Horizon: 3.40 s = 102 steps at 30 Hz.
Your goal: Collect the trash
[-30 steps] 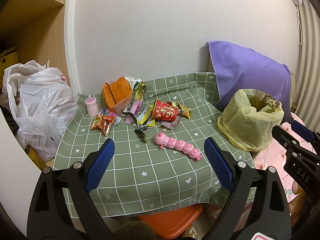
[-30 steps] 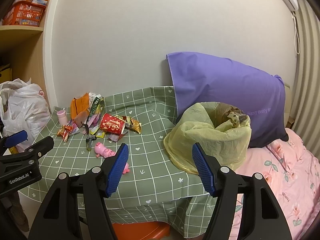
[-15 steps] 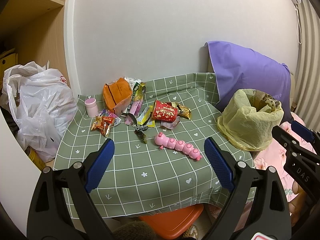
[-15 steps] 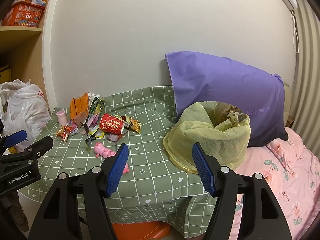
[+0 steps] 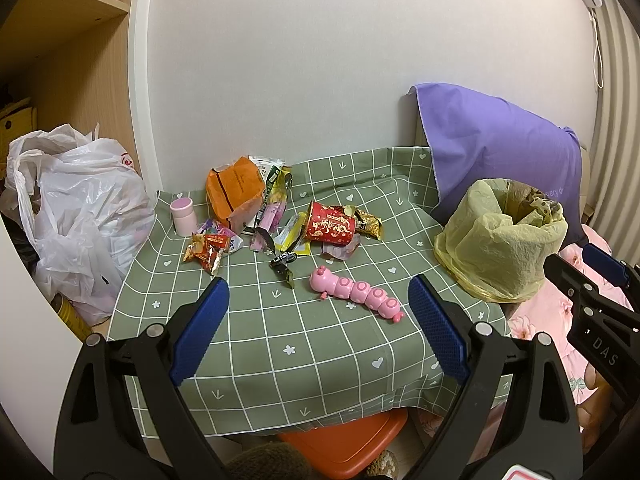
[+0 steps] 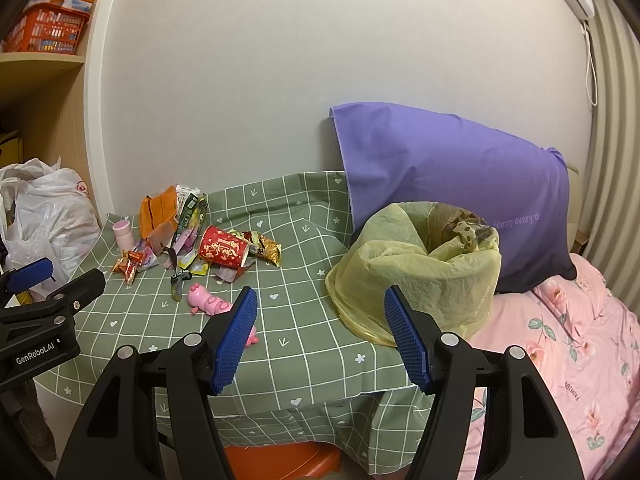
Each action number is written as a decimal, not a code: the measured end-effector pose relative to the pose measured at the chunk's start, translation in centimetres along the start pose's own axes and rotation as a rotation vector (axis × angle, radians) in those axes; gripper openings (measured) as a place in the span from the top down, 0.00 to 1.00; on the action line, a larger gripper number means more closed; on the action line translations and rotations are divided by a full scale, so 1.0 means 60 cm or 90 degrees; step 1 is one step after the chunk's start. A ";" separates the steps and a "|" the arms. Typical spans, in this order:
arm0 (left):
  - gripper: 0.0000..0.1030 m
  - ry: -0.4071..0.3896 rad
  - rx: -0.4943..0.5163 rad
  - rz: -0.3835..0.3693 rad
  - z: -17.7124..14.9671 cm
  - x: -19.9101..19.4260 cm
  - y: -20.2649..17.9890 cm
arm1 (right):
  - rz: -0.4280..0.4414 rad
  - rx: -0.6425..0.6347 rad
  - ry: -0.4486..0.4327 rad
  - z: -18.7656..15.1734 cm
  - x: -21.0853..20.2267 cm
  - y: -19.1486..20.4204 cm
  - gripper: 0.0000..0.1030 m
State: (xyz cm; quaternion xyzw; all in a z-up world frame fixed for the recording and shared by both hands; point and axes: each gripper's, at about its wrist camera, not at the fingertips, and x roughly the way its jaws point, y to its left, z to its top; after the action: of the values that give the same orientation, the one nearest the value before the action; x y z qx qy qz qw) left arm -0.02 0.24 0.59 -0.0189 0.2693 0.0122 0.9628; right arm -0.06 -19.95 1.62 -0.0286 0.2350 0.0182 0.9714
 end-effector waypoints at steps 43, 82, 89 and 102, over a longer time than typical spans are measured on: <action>0.16 0.014 -0.022 0.066 0.008 0.023 0.035 | 0.065 -0.027 0.016 0.017 0.051 0.007 0.39; 0.14 0.096 -0.175 0.018 0.136 0.352 0.287 | 0.178 -0.090 0.099 0.110 0.373 0.113 0.39; 0.20 0.076 -0.188 0.003 0.190 0.499 0.355 | 0.084 -0.098 0.105 0.106 0.333 0.129 0.39; 0.88 0.171 -0.222 -0.013 0.171 0.600 0.332 | 0.079 -0.115 0.147 0.075 0.343 0.084 0.39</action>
State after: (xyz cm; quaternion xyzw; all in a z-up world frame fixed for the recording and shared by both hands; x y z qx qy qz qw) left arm 35.36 21.08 -9.94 -0.1895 0.3886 0.0462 0.9005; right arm 20.02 -14.16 -4.04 -0.1032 0.3440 0.0955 0.9284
